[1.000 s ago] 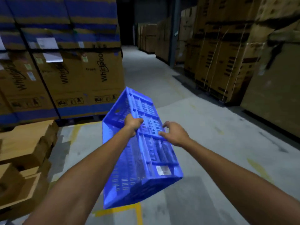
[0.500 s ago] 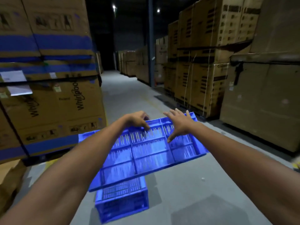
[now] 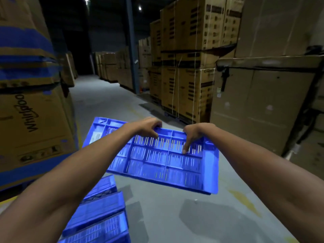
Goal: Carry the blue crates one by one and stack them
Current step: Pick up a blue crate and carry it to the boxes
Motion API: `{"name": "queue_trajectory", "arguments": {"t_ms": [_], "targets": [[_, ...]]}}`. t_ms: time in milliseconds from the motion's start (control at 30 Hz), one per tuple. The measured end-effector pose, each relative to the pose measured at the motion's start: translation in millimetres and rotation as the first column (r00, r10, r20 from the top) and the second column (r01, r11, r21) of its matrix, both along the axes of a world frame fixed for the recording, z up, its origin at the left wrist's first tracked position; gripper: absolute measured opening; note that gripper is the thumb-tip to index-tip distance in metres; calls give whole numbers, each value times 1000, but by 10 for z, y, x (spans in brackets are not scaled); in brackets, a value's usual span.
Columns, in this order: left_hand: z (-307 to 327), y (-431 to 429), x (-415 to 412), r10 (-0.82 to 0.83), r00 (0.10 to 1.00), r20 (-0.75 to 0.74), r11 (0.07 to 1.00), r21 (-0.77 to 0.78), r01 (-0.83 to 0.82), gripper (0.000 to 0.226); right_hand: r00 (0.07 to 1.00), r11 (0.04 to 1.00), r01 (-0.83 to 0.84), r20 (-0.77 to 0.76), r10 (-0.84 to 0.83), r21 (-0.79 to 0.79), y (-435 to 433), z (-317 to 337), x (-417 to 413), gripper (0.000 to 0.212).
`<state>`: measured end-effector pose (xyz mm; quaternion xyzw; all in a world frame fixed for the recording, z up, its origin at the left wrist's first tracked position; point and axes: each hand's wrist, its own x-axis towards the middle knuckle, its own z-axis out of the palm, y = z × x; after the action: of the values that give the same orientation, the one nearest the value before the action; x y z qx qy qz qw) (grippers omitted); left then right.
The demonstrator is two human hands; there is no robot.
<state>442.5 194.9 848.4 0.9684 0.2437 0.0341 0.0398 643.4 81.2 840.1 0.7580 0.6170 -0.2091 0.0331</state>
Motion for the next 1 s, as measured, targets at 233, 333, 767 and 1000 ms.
{"name": "queue_trajectory", "arguments": {"t_ms": [233, 333, 767, 1000], "targets": [[-308, 1130, 943, -88, 996, 6, 983, 163, 85, 36, 988, 967, 143, -96, -125, 212, 935, -410, 882, 50], [-390, 1741, 1354, -170, 984, 59, 947, 286, 146, 43, 979, 936, 202, -51, -196, 287, 1453, -379, 1164, 39], [-549, 3445, 3566, -233, 972, 7, 825, 531, 194, 38, 760, 724, 284, 313, -570, 629, 2862, -681, 2543, 23], [-494, 4000, 5229, -252, 966, 64, 858, 475, 193, 24, 710, 679, 298, 320, -627, 671, 3408, -716, 4176, 16]]}}
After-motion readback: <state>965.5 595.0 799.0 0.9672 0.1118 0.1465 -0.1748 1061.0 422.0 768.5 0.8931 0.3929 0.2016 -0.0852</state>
